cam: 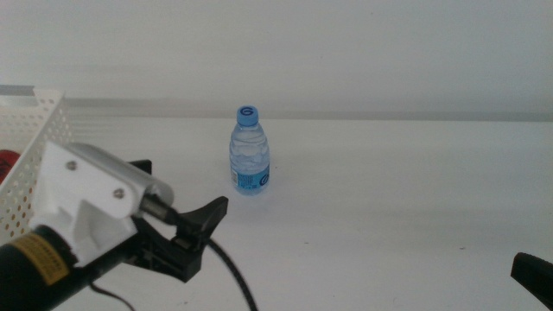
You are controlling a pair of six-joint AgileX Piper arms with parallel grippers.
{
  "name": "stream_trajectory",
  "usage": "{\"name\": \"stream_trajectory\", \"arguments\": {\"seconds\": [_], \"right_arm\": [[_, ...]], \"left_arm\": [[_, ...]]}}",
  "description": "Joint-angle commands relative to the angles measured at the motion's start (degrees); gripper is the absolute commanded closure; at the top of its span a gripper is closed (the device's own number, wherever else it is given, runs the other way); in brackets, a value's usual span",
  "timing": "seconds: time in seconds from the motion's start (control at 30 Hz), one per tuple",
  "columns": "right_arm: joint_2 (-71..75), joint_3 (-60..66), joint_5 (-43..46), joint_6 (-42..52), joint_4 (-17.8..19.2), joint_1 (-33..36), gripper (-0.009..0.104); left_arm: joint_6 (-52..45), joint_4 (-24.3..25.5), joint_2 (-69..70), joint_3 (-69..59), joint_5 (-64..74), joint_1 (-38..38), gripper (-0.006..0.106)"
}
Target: Use arms to grab the bottles and put them into the dustbin to the left of the table.
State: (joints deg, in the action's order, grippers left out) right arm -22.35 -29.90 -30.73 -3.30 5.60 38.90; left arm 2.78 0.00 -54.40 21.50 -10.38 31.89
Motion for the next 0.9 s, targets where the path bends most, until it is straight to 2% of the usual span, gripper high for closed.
{"name": "stream_trajectory", "arguments": {"seconds": [0.0, 0.2, 0.37, 0.47, 0.73, 0.87], "right_arm": [[0.23, 0.24, 0.7, 0.1, 0.43, -0.07, 0.01], [0.23, 0.24, 0.7, 0.1, 0.43, -0.07, 0.01], [0.23, 0.24, 0.7, 0.1, 0.43, -0.07, 0.01], [0.23, 0.24, 0.7, 0.1, 0.43, -0.07, 0.01], [0.23, 0.24, 0.7, 0.1, 0.43, -0.07, 0.01], [0.23, 0.24, 0.7, 0.1, 0.43, -0.07, 0.01]], "left_arm": [[0.67, -1.9, -3.06, -0.1, -3.3, -0.14, 0.007], [0.67, -3.96, -8.85, -0.1, -6.67, -0.44, 0.007], [-1.19, -4.43, -16.17, -0.1, -16.23, -0.62, 0.007], [-2.78, -5.04, -23.1, -0.1, -23.01, -1.5, 0.007], [-2.37, -8.1, -42.38, 0.43, -51.7, -1.83, 0.007], [-2.37, -9.0, -48.43, 2.59, -56.1, -1.83, 0.007]]}}
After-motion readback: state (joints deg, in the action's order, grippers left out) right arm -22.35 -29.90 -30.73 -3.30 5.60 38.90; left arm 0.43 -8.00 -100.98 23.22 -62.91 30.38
